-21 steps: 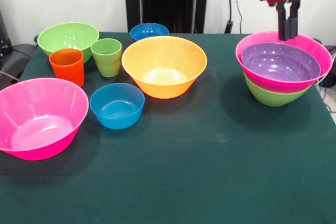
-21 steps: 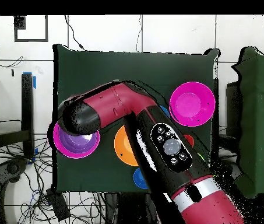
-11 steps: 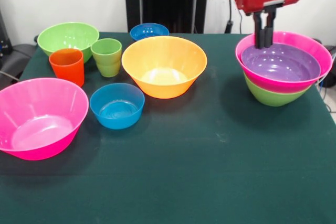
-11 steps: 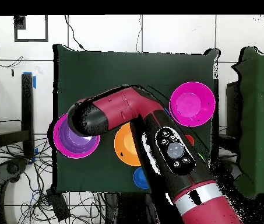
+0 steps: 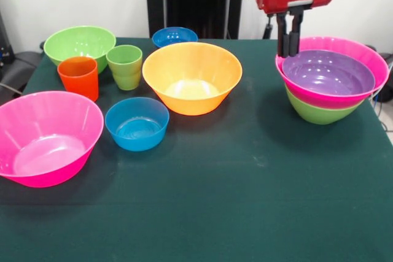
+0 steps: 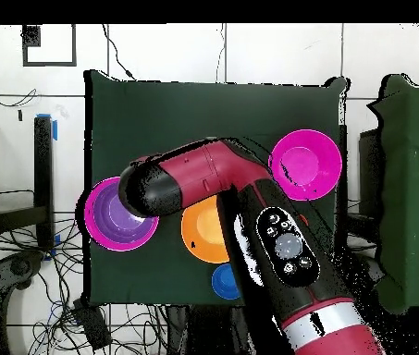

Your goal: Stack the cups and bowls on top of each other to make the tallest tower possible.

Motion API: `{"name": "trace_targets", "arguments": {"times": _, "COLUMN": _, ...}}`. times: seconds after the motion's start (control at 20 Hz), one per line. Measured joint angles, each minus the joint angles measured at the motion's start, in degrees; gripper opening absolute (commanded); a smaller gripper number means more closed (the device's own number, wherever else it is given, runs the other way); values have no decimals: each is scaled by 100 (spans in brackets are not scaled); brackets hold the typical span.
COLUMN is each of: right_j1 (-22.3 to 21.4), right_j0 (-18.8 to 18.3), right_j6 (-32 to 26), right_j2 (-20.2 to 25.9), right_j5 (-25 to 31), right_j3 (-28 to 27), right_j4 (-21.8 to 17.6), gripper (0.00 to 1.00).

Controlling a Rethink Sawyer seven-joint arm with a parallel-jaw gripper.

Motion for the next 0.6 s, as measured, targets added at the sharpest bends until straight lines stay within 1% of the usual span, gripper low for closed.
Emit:
{"name": "trace_targets", "arguments": {"times": 0.25, "right_j1": 29, "right_j0": 1, "right_j6": 0, "right_j2": -81, "right_j5": -193, "right_j3": 0, "right_j4": -9, "gripper": 0}}
{"name": "trace_targets", "arguments": {"times": 0.6, "right_j1": 217, "right_j0": 24, "right_j6": 0, "right_j2": -173, "right_j5": -626, "right_j3": -1, "right_j4": -8, "gripper": 0}}
